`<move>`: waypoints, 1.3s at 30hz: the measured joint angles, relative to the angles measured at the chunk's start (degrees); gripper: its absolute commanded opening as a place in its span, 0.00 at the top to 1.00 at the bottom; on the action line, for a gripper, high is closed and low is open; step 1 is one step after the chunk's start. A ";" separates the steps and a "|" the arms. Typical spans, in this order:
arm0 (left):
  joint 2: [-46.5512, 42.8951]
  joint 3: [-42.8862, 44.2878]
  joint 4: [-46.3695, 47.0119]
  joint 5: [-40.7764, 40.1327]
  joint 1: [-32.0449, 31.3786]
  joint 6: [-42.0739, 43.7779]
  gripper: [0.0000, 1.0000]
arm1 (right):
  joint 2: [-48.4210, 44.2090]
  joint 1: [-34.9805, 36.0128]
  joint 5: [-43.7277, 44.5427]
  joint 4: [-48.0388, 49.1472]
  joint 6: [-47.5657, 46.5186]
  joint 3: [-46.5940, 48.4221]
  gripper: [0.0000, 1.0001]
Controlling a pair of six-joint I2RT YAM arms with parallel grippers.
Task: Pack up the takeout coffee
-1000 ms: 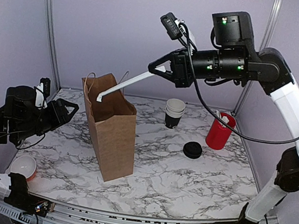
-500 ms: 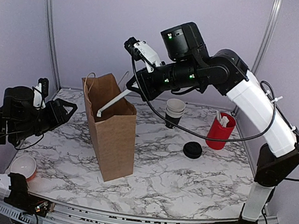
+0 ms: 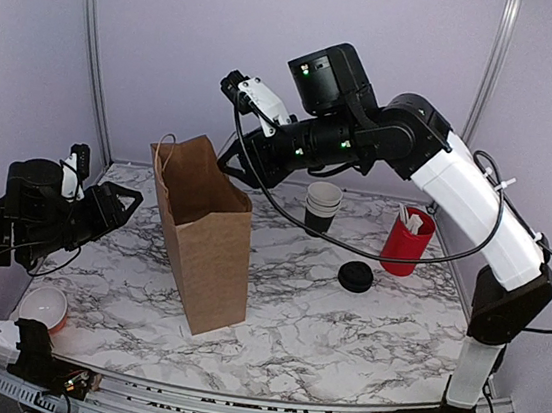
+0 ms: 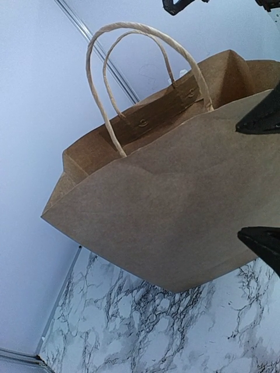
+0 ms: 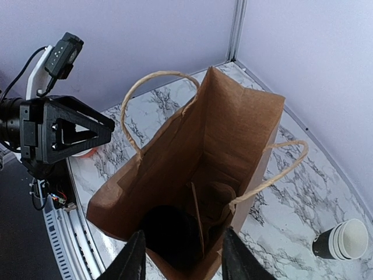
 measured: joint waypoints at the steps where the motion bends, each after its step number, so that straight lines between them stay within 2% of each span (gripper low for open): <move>1: 0.00 0.00 0.00 0.00 0.02 0.00 0.46 | -0.07 0.00 0.13 0.17 0.04 -0.26 0.47; 7: 0.00 0.00 -0.02 -0.07 0.39 0.15 0.45 | -3.04 -0.02 2.36 1.57 0.55 -7.61 0.18; 12: 0.04 0.00 -0.11 -0.63 2.03 1.25 0.42 | -10.29 -1.60 3.45 4.33 2.01 -18.47 0.01; 18: 1.25 0.02 -0.76 -0.57 6.97 3.80 0.28 | -25.51 -8.04 4.44 12.41 4.68 -36.48 0.00; 23: 1.81 0.02 -1.66 0.44 13.38 6.12 0.02 | -37.51 -15.15 4.85 19.08 7.72 -54.21 0.00; 31: 3.65 -1.25 -1.64 3.72 23.19 9.51 0.01 | -49.51 -26.67 5.03 25.99 11.50 -77.13 0.00; 39: 7.21 -5.33 1.38 12.92 33.88 12.24 0.01 | -57.16 -36.76 5.25 35.34 14.64 -96.04 0.00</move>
